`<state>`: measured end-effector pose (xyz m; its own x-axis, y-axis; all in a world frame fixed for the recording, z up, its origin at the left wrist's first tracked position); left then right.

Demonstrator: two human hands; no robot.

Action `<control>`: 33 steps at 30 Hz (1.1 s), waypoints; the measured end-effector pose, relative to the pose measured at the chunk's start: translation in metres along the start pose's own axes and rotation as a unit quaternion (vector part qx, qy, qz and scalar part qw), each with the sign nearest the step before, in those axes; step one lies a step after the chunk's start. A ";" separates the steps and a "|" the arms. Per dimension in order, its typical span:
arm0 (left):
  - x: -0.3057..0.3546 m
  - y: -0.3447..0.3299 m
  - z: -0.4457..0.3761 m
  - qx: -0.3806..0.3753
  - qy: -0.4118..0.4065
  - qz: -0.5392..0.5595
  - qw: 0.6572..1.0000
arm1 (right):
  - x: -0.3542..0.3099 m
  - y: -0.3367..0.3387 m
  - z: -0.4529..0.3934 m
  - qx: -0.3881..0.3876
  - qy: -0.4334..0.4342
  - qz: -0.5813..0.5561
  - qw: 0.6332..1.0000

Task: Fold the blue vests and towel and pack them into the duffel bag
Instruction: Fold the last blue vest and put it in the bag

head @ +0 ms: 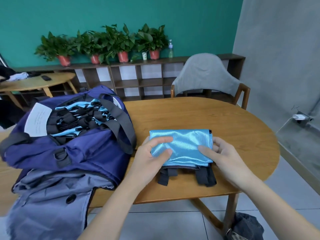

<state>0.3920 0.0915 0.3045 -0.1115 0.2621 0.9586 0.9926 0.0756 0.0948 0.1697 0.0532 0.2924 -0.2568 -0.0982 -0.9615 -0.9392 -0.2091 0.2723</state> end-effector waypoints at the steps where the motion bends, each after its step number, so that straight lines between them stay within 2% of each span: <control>1: 0.002 0.002 0.004 -0.004 -0.002 -0.003 1.000 | -0.002 -0.003 0.002 0.019 0.002 -0.026 0.999; 4: 0.005 0.009 0.016 -0.015 -0.010 -0.036 0.999 | -0.004 -0.014 0.009 0.066 0.005 -0.066 0.996; 8: 0.008 0.025 0.029 -0.013 -0.009 -0.037 0.999 | -0.008 -0.028 0.023 0.106 0.067 0.010 0.992; 12: 0.019 0.048 0.050 0.043 -0.034 0.012 0.998 | -0.023 -0.050 0.037 0.115 0.133 0.025 0.984; 18: 0.027 0.107 0.082 0.153 -0.043 0.015 0.987 | -0.067 -0.098 0.040 0.057 0.140 0.022 0.988; 24: 0.068 0.187 0.070 0.213 -0.106 -0.045 0.970 | -0.134 -0.159 0.008 -0.013 0.164 0.024 0.986; 33: 0.114 0.284 -0.026 0.248 -0.117 -0.213 0.938 | -0.223 -0.235 -0.100 0.009 0.212 0.146 0.966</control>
<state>0.6625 0.1182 0.4474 -0.5578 0.3070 0.7711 0.7181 0.6445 0.2628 0.4705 0.0270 0.4465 -0.3986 -0.5411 -0.7405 -0.8455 -0.0958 0.5252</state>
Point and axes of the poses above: each hand's wrist, its own z-axis away from the middle knuckle, its own y-axis out of the back of the hand, x = y × z, the point moved 4 cm from there along -z, towards the middle knuckle, and after that the axes turned 12 degrees about z, right-handed, at the moved point
